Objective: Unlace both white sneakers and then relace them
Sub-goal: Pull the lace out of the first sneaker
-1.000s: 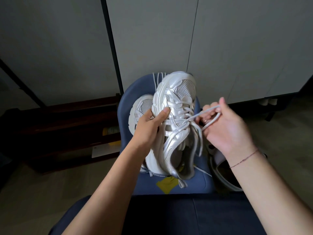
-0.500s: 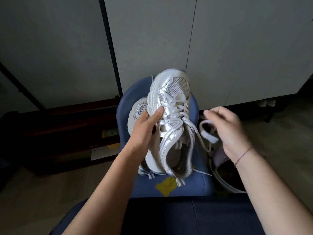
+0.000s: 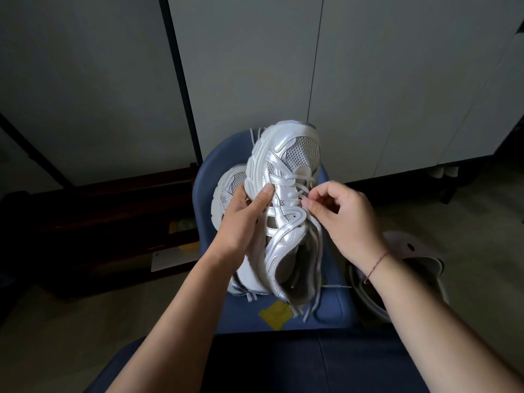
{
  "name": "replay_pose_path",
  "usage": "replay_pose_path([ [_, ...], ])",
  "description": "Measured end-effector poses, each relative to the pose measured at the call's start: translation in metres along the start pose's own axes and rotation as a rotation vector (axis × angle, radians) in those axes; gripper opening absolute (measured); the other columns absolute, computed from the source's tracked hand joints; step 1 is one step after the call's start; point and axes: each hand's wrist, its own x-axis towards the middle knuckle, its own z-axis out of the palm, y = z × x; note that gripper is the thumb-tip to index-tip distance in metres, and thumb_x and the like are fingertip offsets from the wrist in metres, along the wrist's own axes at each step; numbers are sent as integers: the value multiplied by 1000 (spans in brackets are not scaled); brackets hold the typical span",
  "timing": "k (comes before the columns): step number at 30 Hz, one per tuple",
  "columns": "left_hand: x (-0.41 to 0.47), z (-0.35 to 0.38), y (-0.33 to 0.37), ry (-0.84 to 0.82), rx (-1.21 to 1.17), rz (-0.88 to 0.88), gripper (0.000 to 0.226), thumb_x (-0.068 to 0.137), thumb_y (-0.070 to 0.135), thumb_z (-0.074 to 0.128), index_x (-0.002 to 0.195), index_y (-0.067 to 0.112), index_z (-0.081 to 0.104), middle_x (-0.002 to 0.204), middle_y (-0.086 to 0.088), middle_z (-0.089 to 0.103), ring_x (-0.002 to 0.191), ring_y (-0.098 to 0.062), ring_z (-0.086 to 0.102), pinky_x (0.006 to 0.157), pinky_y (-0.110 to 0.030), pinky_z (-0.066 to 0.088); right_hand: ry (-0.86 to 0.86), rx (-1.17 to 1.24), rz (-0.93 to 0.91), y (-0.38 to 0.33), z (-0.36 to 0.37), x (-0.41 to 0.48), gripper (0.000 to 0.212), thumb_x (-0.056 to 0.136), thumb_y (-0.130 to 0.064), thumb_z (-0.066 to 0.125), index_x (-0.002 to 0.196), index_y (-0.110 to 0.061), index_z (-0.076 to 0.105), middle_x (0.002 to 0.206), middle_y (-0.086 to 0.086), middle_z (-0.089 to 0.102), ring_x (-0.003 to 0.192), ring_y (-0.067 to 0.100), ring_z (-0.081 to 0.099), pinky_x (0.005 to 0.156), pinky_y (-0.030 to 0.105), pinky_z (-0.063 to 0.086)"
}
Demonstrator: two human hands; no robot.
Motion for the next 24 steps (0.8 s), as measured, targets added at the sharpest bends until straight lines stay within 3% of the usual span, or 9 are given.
replay_pose_path([
  [4, 0, 2, 0, 37, -6, 26, 35, 100, 19, 50, 133, 10, 50, 122, -9, 68, 109, -22, 67, 87, -29, 56, -70, 64, 88, 2, -2, 2, 18, 93, -20, 57, 76, -23, 58, 71, -9, 61, 67, 0, 52, 68, 19, 43],
  [7, 0, 3, 0, 30, -17, 18, 34, 100, 18, 51, 131, 5, 51, 118, -11, 69, 103, -21, 69, 78, -24, 56, -71, 163, 130, -1, -6, 3, 20, 95, -14, 51, 77, -19, 57, 67, -12, 61, 65, -4, 54, 68, 15, 43],
  [11, 1, 4, 0, -5, -32, 13, 34, 100, 21, 50, 130, 6, 53, 118, -11, 69, 107, -25, 68, 87, -32, 55, -57, 412, 209, -7, -8, 4, 21, 94, -3, 48, 76, -12, 54, 59, -11, 59, 58, -1, 52, 61, 13, 43],
  [14, 1, 4, -2, -1, -44, 11, 36, 99, 22, 51, 131, 5, 53, 120, -13, 68, 110, -27, 66, 92, -37, 54, -43, 766, 380, -13, -14, 5, 17, 90, 2, 50, 80, -11, 53, 60, -8, 57, 54, 2, 48, 51, 11, 38],
  [17, 0, 5, -2, -15, -45, 11, 35, 100, 24, 50, 129, 5, 55, 118, -14, 69, 109, -29, 67, 94, -41, 53, -31, 1037, 503, -16, -17, 4, 7, 79, -5, 57, 80, -11, 55, 61, -2, 55, 51, 4, 45, 53, 12, 36],
  [24, -1, 7, -3, -1, -79, 11, 33, 101, 21, 49, 128, 5, 56, 116, -15, 70, 106, -30, 68, 90, -39, 55, -109, 679, 391, -7, -15, -3, 23, 67, -15, 67, 87, -11, 58, 76, -1, 64, 71, 6, 60, 71, 13, 49],
])
